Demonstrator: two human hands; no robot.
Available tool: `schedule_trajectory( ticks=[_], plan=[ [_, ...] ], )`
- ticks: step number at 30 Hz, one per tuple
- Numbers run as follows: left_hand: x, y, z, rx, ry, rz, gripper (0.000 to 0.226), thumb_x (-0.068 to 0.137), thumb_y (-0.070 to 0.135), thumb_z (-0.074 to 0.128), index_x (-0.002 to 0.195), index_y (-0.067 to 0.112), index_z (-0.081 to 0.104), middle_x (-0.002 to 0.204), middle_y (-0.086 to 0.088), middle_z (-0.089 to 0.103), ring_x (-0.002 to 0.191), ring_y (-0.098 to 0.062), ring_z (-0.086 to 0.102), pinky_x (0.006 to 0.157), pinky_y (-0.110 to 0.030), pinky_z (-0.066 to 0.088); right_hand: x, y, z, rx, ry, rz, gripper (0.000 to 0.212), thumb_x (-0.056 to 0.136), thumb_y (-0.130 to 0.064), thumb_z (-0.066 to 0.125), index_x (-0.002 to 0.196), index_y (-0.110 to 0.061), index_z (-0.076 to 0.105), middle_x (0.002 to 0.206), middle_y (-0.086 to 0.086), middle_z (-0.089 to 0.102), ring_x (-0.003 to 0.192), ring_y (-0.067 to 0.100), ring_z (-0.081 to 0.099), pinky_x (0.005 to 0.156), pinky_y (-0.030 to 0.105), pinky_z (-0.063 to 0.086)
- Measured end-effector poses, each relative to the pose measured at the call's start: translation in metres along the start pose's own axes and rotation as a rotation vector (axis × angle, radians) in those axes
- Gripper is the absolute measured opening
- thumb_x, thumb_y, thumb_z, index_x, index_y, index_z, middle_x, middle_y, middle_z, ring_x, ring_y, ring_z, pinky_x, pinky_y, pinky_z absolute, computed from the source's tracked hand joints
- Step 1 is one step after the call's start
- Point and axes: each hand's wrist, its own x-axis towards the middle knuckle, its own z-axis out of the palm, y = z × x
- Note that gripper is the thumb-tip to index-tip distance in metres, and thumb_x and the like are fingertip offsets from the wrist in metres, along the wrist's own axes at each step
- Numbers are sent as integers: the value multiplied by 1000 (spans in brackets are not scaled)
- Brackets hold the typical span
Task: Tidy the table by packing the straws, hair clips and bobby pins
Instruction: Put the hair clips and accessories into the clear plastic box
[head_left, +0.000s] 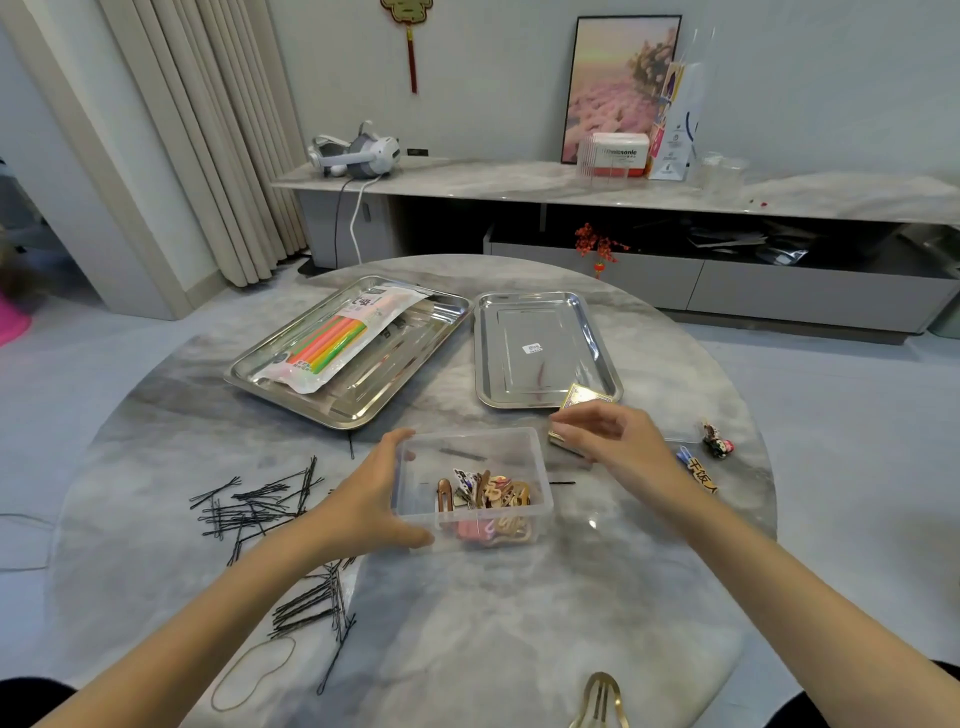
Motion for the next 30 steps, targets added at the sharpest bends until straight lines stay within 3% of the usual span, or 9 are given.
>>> schedule_trajectory(
  ticks=[2,5,8,11,14,20,26,28,30],
  plan=[
    [0,0,0,-3,-2,-2,113,62,27,85,144,26,8,142,-1,34,130,-15,37,93,-21,39,13,11,-22,-419,108,-14,19,81,-15,72,99,-18,69,111,2,67,101,18,60,76,16,45],
    [0,0,0,0,-2,-4,113,62,27,85,144,27,8,141,-1,34,127,-15,38,91,-20,40,26,32,-60,-910,110,129,52,79,-22,73,127,-22,53,144,10,35,134,28,30,102,37,35],
    [-1,0,0,4,-3,-1,112,62,27,85,144,26,8,142,-1,33,127,-15,38,90,-19,40,31,53,-86,-892,162,324,89,70,-35,81,144,-24,32,154,15,15,141,34,14,110,45,26],
    [0,1,0,1,-1,0,113,62,28,85,144,26,8,143,0,33,128,-15,37,92,-20,39,33,75,-96,-799,165,454,107,61,-48,84,147,-24,25,150,18,24,137,37,24,110,46,30],
    [0,0,0,5,-4,-5,114,61,29,85,145,26,8,143,0,33,129,-16,38,95,-22,40,34,91,-94,-834,154,478,94,61,-58,78,137,-20,38,133,14,48,123,36,41,99,42,40],
    [0,0,0,5,-3,-8,113,62,30,85,145,27,7,142,1,33,126,-13,40,89,-18,39,36,83,-78,-720,191,451,37,78,-20,75,111,-19,56,124,19,39,114,37,42,82,32,42],
    [0,0,0,-1,-3,-6,113,62,29,85,144,27,7,141,1,33,122,-11,41,86,-16,39,33,74,-69,-676,188,422,28,71,-15,72,95,-15,58,114,17,44,82,27,48,61,27,40],
    [0,0,0,0,-6,-4,113,62,29,84,144,28,7,142,1,33,123,-12,41,88,-17,40,31,72,-66,-666,195,410,25,71,-16,72,91,-13,57,110,17,51,79,24,48,51,23,32],
    [-1,0,0,3,-8,-5,113,62,29,84,144,28,7,142,1,33,126,-14,40,91,-19,41,31,70,-65,-657,197,407,19,73,-16,70,87,-12,57,98,14,59,86,25,52,53,25,33]
  ],
)
